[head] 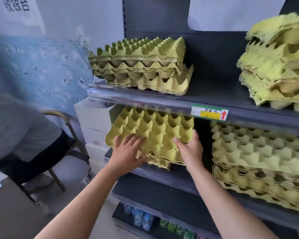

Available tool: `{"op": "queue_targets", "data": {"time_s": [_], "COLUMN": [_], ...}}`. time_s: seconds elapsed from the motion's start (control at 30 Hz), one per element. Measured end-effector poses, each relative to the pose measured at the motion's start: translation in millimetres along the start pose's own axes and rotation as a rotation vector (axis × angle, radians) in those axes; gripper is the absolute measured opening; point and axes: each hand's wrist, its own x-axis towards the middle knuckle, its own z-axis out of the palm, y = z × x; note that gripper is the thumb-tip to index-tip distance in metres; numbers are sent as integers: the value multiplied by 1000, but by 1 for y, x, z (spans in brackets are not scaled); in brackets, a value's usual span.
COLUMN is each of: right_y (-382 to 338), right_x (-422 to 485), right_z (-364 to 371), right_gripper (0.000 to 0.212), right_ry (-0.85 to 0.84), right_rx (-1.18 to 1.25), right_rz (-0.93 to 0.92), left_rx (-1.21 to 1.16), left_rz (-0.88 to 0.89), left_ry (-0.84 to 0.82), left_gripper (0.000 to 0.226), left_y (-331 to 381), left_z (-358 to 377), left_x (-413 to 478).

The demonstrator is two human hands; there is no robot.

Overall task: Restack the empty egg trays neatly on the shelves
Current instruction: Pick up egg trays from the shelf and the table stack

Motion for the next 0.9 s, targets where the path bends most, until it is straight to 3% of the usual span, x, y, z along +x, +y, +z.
{"op": "queue_targets", "data": {"time_s": [0.1,0.27,0.5,0.67,0.77,0.9], "right_y": [-9,-15,8,18,19,16], "right_x": [21,52,61,58,53,42], "right_z": [20,39,40,40,33,13], "right_gripper": [87,75,49,50,51,46], "right_ry": [56,138,81,24,26,93], "right_rx": [-33,-103,-273,-344,-476,-744], "right_rz": [2,6,55,30,-60,-332], "left_rx": [71,75,-27,-97,-112,-72], "left_rz": [-12,-15,11,31,35,96], "left_ry": [-38,-98,-224,-240,-183,-46], "left_gripper": [50,53,52,55,55,46], "left_y": [-13,-30,-31,-36,-28,-7], "left_z": [3,12,43,43,33,15], "left_x": [23,62,70,63,66,71]}}
